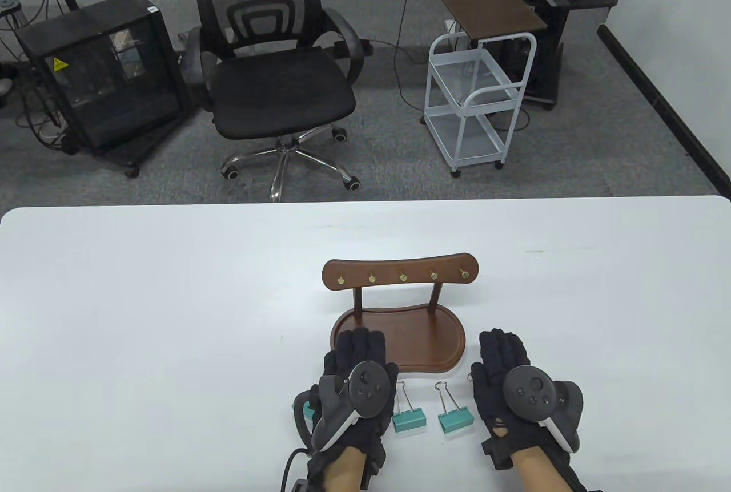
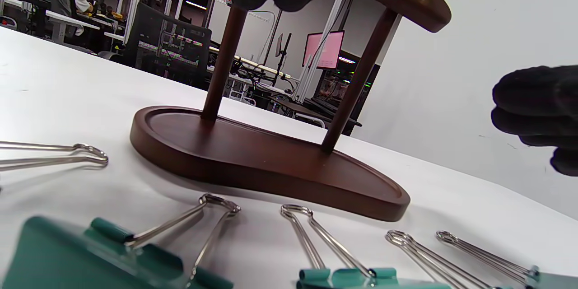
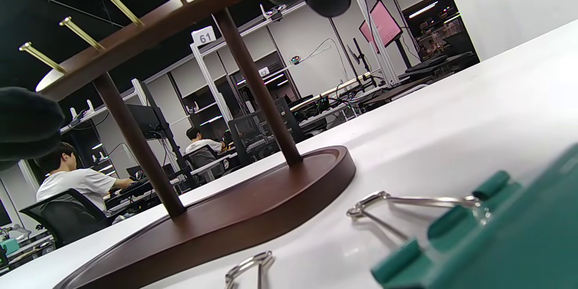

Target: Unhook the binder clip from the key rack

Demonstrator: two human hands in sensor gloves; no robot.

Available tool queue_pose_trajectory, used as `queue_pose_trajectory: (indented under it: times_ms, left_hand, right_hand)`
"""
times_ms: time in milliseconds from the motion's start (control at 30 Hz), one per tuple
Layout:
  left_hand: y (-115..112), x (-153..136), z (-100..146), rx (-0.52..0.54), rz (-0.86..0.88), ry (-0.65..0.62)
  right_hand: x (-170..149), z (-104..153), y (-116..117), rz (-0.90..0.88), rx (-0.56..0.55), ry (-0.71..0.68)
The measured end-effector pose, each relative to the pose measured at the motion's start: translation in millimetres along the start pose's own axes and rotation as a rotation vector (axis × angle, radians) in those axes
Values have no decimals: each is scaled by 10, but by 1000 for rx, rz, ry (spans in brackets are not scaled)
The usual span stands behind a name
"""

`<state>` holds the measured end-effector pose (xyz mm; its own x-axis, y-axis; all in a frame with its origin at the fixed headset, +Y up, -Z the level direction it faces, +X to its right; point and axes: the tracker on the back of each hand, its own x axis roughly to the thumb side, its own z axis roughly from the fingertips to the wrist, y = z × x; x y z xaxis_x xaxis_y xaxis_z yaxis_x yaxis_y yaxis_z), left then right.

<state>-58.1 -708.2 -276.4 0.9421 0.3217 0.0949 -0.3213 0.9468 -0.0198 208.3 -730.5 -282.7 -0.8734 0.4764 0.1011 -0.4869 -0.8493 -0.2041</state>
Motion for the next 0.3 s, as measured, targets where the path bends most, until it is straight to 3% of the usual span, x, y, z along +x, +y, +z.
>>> queue_pose_trajectory:
  times_ms: [300]
  left_hand:
    - [-9, -4, -2, -5, 4, 1]
  right_hand:
    - [-5, 2, -5, 2, -1, 2]
